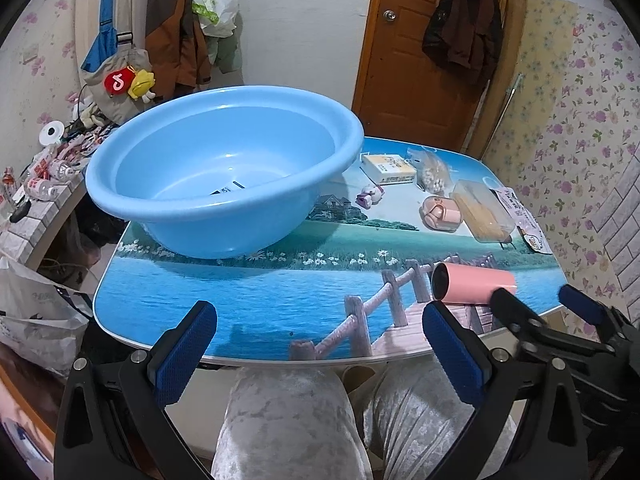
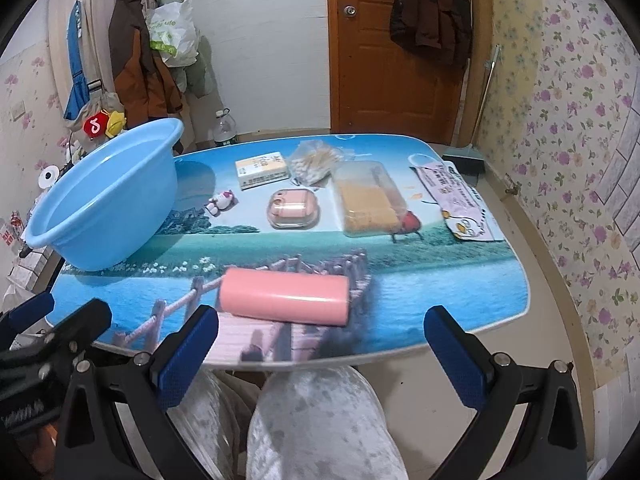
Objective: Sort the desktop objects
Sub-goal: 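Grasp the pink cylinder with the right tool while the left tool moves toward the pink case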
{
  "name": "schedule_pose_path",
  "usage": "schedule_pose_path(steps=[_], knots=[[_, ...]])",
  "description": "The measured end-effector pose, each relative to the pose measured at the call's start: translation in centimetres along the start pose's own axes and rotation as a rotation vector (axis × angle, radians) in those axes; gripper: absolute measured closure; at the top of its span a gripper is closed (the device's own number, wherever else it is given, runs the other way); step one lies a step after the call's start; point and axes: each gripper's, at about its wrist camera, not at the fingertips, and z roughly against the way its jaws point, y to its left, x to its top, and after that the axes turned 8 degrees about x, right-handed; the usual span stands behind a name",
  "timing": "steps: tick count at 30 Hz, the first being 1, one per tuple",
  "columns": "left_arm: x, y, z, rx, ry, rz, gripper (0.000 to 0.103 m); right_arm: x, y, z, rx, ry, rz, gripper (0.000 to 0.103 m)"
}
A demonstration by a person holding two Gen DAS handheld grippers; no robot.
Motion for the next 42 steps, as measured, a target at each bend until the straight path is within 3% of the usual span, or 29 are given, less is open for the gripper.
schedule_pose_path(steps=[12,16,25,42], knots=[[0.7,0.4,0.2,-0.052,-0.023,-0.006,0.0,0.2,1.3,-4.0,-0.042,0.034,-0.021,0.0],[1.0,0.1,-0.1,-0.062,-0.018,-0.018,0.0,0.4,1.1,-4.8,-0.011,0.052,-0.027,0.014],[1.6,-1.6,-0.9,-0.098,-0.005,-0.05,0.0,0.0,0.0,-4.0,0.017,0.043,-0.02,0.015],[4.6,-10.7,-5.7,-0.172,0.04,-0.134,0.0,-0.1,-6.7,-3.1,-0.066,0.011,-0.034,0.015]])
